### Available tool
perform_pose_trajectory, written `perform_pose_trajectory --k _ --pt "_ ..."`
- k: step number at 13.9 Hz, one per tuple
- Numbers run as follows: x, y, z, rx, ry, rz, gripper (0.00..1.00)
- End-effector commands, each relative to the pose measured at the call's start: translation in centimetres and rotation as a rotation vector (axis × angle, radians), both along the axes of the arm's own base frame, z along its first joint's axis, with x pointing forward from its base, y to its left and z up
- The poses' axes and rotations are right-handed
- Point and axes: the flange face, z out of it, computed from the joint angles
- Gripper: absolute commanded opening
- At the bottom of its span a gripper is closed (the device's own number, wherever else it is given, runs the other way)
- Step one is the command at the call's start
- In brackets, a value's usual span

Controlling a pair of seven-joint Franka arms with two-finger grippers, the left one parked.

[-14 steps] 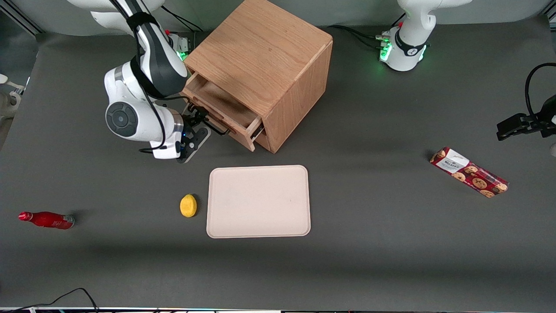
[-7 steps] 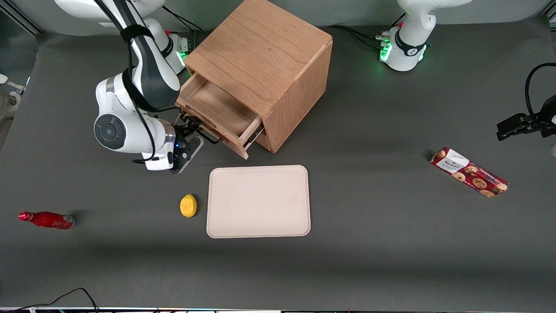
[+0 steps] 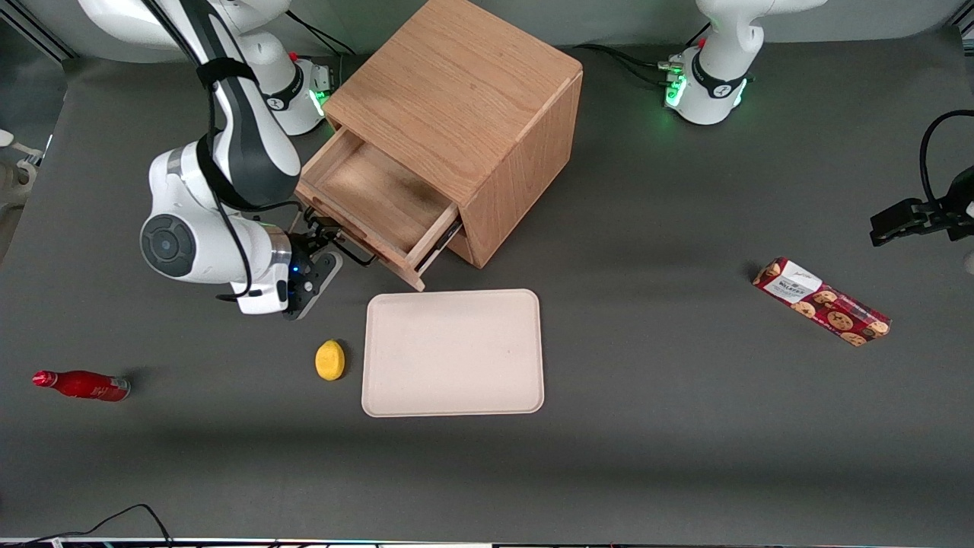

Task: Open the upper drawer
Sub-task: 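Pull the upper drawer outward by its handle with the right gripper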

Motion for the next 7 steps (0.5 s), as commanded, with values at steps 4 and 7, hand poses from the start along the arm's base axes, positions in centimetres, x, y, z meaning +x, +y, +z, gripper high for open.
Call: perform_pose_trajectory --k 4,7 --pt "2.7 -1.6 -0.5 0.015 -0.034 0.068 1.00" --pt "3.7 -2.4 -0.1 -0.003 -0.055 0.079 1.00"
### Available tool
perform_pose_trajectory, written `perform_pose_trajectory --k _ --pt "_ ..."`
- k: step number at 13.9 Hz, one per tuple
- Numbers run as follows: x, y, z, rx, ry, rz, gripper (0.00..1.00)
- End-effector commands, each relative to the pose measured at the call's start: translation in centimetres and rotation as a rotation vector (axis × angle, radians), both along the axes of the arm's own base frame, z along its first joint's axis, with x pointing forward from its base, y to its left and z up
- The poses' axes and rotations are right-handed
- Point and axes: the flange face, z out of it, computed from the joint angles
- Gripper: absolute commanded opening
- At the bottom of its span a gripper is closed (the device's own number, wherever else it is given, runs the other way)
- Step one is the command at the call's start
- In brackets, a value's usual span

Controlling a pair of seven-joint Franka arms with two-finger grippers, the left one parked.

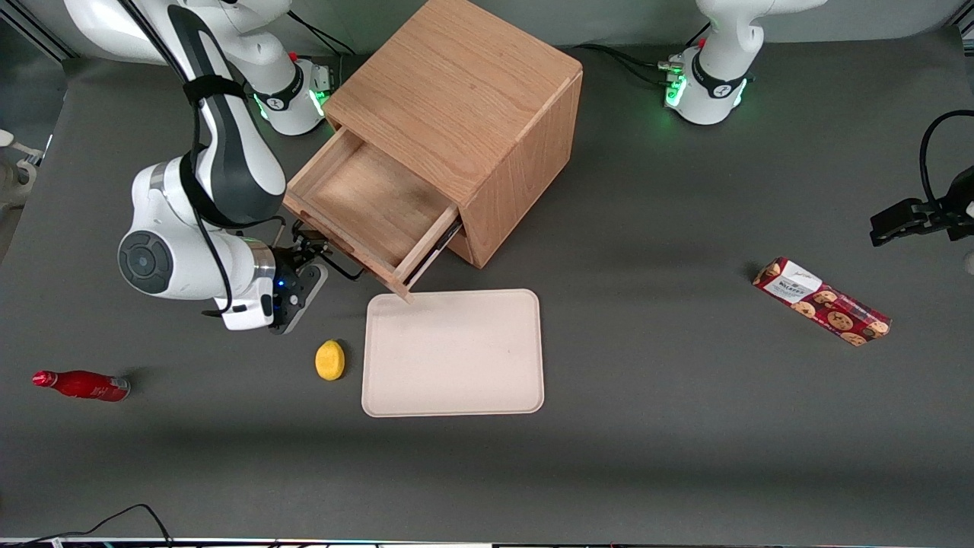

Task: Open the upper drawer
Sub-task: 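Pull the upper drawer outward by its handle with the right gripper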

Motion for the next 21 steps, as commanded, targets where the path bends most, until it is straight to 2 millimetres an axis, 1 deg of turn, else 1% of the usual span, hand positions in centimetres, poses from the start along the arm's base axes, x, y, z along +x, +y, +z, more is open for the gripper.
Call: perform_pose_trajectory --k 1,2,4,6,8,12,16,17,18,21 --pt "1.8 -1.0 0.0 -0.015 -0.028 0.026 1.00" --pt "2.1 -1.6 0.0 -0.012 -0.031 0.029 1.00" --pt "2.8 -2.0 -0.3 -0.002 -0.039 0.062 1.00" --pt "3.4 -3.4 -0.2 -0.002 -0.047 0.051 1.00" --pt "3.6 -3.7 0.1 -0.001 -0.053 0.047 1.00" --pt "4.5 -5.2 0.2 -0.019 -0.066 0.035 1.00" --pt "4.6 -5.4 0.4 -0.017 -0.069 0.033 1.00" --pt "4.8 -5.2 0.8 -0.016 -0.078 0.032 1.00" --pt "5.0 -5.0 1.7 -0.013 -0.093 0.020 1.00" --pt "5.5 -4.7 5.2 0.000 -0.139 0.018 1.00"
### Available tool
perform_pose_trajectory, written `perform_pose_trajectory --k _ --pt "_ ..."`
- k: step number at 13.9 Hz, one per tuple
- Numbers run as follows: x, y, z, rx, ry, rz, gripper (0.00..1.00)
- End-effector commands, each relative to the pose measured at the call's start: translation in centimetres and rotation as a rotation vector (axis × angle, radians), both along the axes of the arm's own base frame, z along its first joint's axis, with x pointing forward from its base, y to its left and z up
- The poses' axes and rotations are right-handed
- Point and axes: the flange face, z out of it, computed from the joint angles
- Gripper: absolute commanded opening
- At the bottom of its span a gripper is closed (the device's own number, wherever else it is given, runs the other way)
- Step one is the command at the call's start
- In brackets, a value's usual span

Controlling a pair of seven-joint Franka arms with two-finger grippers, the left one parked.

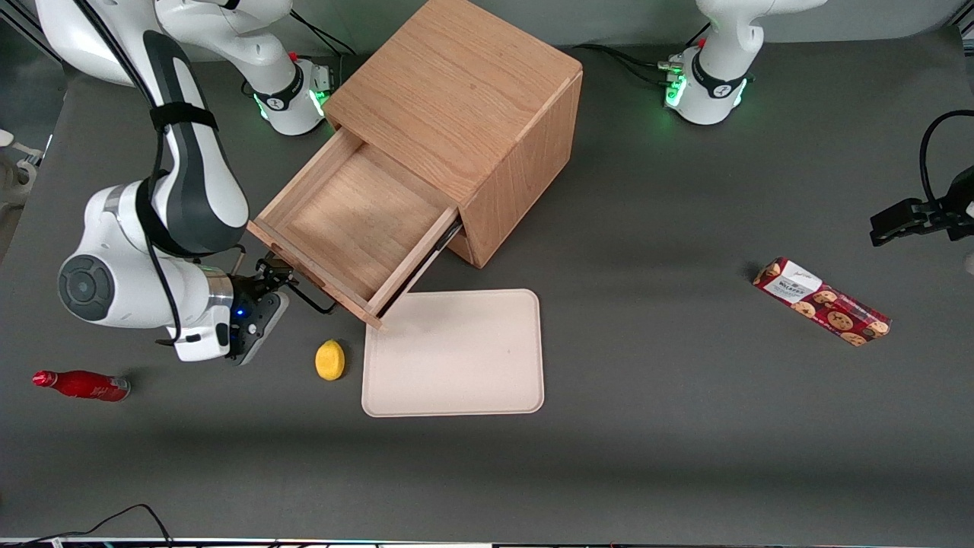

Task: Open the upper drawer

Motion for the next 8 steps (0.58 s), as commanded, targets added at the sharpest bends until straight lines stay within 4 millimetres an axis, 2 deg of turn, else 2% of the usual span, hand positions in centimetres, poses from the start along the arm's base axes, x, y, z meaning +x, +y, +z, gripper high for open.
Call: perform_pose_trajectory --k 1,3,8 --pt "1.0 -0.3 3.8 0.001 -0.054 0.002 1.00" --pt "0.5 -0.2 5.8 -0.001 -0.038 -0.039 1.00" --pt "-3.4 1.4 11.3 -0.097 0.084 -0.445 1.00"
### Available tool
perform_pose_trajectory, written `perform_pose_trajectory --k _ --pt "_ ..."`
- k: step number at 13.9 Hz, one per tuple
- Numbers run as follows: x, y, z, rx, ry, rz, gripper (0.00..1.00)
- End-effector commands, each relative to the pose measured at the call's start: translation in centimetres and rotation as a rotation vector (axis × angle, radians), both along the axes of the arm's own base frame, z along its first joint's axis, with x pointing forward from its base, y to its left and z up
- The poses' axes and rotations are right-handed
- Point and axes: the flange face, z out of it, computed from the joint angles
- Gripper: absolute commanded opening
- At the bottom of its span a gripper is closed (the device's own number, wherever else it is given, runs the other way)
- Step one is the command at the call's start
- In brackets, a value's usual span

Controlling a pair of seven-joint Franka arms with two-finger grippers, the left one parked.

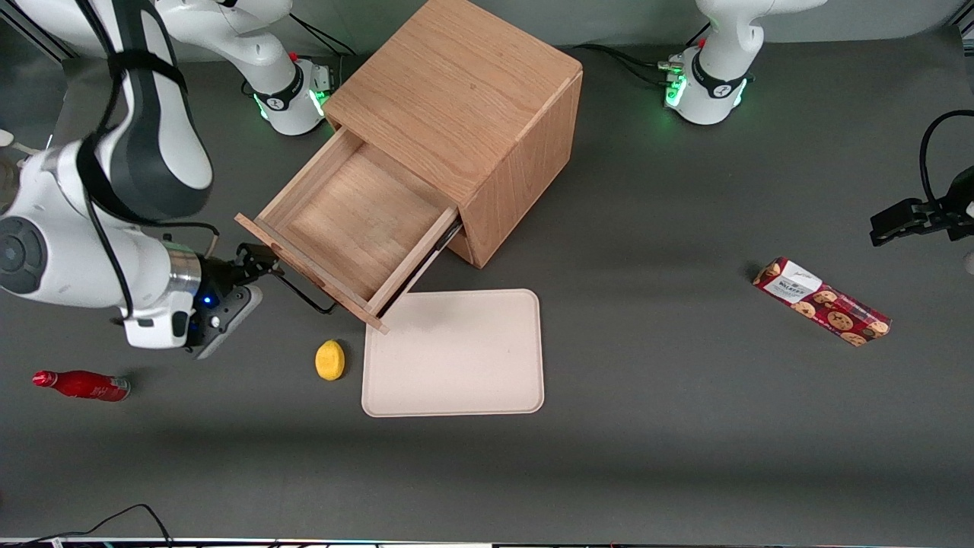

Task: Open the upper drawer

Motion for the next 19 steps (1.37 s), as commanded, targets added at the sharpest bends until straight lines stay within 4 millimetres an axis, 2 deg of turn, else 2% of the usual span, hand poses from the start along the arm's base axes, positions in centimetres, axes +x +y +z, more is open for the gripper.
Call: perform_pose_trajectory --k 1,3,7,10,12,15,19 --pt "-2.9 1.0 4.3 -0.071 0.058 -0.256 1.00" --pt "-4.8 0.9 7.3 -0.134 0.089 -0.462 1.00" --pt "-7.6 -2.6 13.1 -0.266 -0.054 -0.500 1.00" --pt "-9.5 -5.5 13.4 -0.264 -0.053 -0.532 1.00" --pt "-9.1 -7.4 12.8 -0.281 -0.077 -0.564 1.00" --pt "-8.0 -11.9 11.2 -0.286 -0.101 -0.647 1.00" --pt "-7.7 -14.7 11.3 -0.308 -0.112 -0.684 1.00"
